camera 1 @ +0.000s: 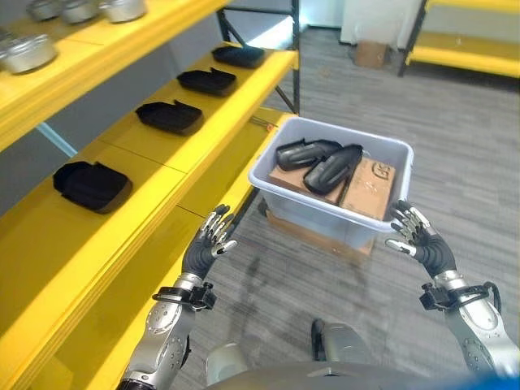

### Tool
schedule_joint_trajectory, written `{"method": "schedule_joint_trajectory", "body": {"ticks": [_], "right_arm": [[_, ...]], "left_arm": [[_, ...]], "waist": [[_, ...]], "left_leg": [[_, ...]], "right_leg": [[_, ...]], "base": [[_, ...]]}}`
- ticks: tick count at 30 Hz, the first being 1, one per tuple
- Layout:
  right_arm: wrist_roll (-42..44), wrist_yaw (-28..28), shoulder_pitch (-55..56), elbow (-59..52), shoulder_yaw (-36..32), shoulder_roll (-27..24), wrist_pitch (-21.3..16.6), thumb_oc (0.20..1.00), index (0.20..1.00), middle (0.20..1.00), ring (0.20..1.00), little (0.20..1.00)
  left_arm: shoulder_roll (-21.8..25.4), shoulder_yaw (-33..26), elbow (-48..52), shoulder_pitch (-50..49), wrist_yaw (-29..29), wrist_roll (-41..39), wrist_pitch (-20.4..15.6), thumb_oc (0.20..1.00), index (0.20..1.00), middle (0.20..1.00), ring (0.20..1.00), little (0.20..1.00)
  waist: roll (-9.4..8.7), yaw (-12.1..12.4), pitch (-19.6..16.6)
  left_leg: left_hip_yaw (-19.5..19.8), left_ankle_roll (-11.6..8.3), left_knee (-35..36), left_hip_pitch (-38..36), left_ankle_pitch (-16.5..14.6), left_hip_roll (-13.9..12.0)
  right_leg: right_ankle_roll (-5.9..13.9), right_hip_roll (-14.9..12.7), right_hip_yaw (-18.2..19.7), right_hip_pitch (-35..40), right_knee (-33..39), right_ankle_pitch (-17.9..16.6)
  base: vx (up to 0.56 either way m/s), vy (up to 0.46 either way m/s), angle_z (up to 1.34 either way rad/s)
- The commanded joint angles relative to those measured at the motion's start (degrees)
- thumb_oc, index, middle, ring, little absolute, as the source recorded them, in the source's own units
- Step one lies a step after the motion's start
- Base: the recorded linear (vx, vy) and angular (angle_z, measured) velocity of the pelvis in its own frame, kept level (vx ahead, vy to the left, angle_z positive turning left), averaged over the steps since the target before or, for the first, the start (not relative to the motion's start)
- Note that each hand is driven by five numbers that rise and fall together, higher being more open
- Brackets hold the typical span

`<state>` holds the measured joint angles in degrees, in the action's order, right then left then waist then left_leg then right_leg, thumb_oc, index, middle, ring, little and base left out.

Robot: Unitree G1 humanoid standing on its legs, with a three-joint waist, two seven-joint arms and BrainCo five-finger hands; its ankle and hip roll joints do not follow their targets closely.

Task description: Move parts from the plastic box to the shelf.

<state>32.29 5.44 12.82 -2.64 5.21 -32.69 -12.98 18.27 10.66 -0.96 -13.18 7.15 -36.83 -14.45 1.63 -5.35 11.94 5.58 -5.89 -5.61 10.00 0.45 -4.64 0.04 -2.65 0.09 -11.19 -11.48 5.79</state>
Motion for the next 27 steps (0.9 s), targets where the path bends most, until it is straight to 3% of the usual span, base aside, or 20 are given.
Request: {"method": "schedule_joint_trajectory", "body": {"ticks": [1, 2, 3, 6, 7, 11, 16, 21, 22, 27], "right_arm": [[-1.59, -0.33, -2.20, -2.39, 0.68, -0.97, -4.02, 1.000, 1.000, 1.000, 1.000, 1.000], [-2.45, -0.82, -3.67, -1.38, 1.76, -1.18, -4.52, 1.000, 1.000, 1.000, 1.000, 1.000], [-3.30, -1.81, -5.97, -0.74, 2.98, -0.79, -5.05, 1.000, 1.000, 1.000, 1.000, 1.000], [-3.17, -1.25, -7.21, -0.27, 4.19, 0.02, -4.65, 1.000, 1.000, 1.000, 1.000, 1.000], [-3.14, -0.80, -7.33, -0.28, 4.47, 0.24, -4.45, 1.000, 1.000, 1.000, 1.000, 1.000], [-2.39, -1.10, -8.58, 0.50, 6.04, 2.48, -3.67, 1.000, 1.000, 1.000, 1.000, 1.000], [-2.56, -2.65, -12.64, 1.72, 8.79, 5.31, -2.97, 1.000, 1.000, 1.000, 1.000, 1.000], [-2.64, -3.29, -13.83, 2.30, 9.59, 6.77, -2.52, 1.000, 1.000, 1.000, 1.000, 1.000], [-2.65, -3.29, -13.83, 2.30, 9.59, 6.78, -2.52, 1.000, 1.000, 1.000, 1.000, 1.000], [-2.32, -3.02, -13.28, 2.45, 9.89, 7.87, -2.50, 1.000, 1.000, 1.000, 1.000, 1.000]], "left_arm": [[2.69, -2.77, 4.30, 0.62, -0.71, -0.75, -4.26, 1.000, 1.000, 1.000, 1.000, 1.000], [2.46, -2.70, 3.90, 0.76, -1.32, 0.17, -5.06, 1.000, 1.000, 1.000, 1.000, 1.000], [2.05, -2.77, 3.94, 1.07, -1.85, 0.58, -5.95, 1.000, 1.000, 1.000, 1.000, 1.000], [1.67, -2.94, 3.99, 1.29, -1.74, 0.05, -6.10, 1.000, 1.000, 1.000, 1.000, 1.000], [1.41, -3.25, 4.09, 1.16, -1.76, -0.07, -6.31, 1.000, 1.000, 1.000, 1.000, 1.000], [2.16, -4.06, 4.23, 2.05, -3.07, 0.42, -7.13, 1.000, 1.000, 1.000, 1.000, 1.000], [4.92, -4.26, 3.75, 6.20, -6.43, 2.55, -7.71, 1.000, 1.000, 1.000, 1.000, 1.000], [5.78, -4.91, 2.73, 7.97, -8.97, 4.42, -7.88, 1.000, 1.000, 1.000, 1.000, 1.000], [5.79, -4.91, 2.74, 7.97, -8.98, 4.43, -7.87, 1.000, 1.000, 1.000, 1.000, 1.000], [6.70, -4.60, 2.30, 8.57, -9.30, 6.20, -7.45, 1.000, 1.000, 1.000, 1.000, 1.000]], "waist": [[0.67, 1.82, 1.30], [0.53, 3.97, 2.41], [0.56, 4.87, 2.26], [0.58, 5.51, 2.03], [0.53, 5.53, 1.70], [-1.41, 5.93, 0.66], [-5.29, 6.11, -1.09], [-7.59, 5.99, -0.96], [-7.61, 6.01, -0.96], [-7.53, 5.23, 0.41]], "left_leg": [[-4.61, 1.14, 1.29, 5.10, 9.07, -4.95], [2.52, 0.37, 9.02, 7.23, 10.59, -0.72], [7.08, -0.82, 9.79, 9.43, 11.80, -0.50], [7.61, -0.70, 9.22, 7.48, 12.77, -1.76], [6.42, -0.67, 9.21, 6.86, 13.12, -2.36], [3.50, 1.27, 4.79, 6.27, 9.66, -1.24], [-2.15, 4.77, 0.63, 5.85, 3.97, 0.07], [-4.02, 6.34, -2.27, 6.12, 0.34, 1.44], [-4.04, 6.35, -2.32, 6.13, 0.30, 1.46], [-3.84, 7.90, 0.03, 2.28, -0.61, 2.15]], "right_leg": [[2.41, -0.30, 1.02, 8.67, 4.96, 0.50], [2.61, 0.51, 2.68, 9.51, 5.24, 1.05], [2.93, 1.53, 5.60, 10.17, 5.40, 1.87], [3.36, 1.72, 8.67, 11.00, 5.49, 2.62], [3.42, 1.32, 9.43, 11.81, 5.93, 2.96], [5.38, -2.74, 11.06, 13.20, 6.84, 2.47], [9.92, -7.89, 13.56, 10.60, 5.77, -1.22], [11.85, -9.78, 13.33, 8.81, 3.97, -5.55], [11.86, -9.80, 13.35, 8.82, 3.99, -5.55], [12.27, -8.33, 11.02, 4.22, -6.10, -12.62]], "base": [[0.21, 0.160, -0.10], [0.26, 0.155, -0.23], [0.33, 0.249, -0.21], [0.16, 0.175, -1.21], [0.23, 0.281, -1.35], [0.21, 0.266, -0.87], [0.15, 0.274, -0.77], [0.06, 0.150, -0.17], [0.07, 0.122, -0.09], [0.04, 0.109, -0.09]]}}
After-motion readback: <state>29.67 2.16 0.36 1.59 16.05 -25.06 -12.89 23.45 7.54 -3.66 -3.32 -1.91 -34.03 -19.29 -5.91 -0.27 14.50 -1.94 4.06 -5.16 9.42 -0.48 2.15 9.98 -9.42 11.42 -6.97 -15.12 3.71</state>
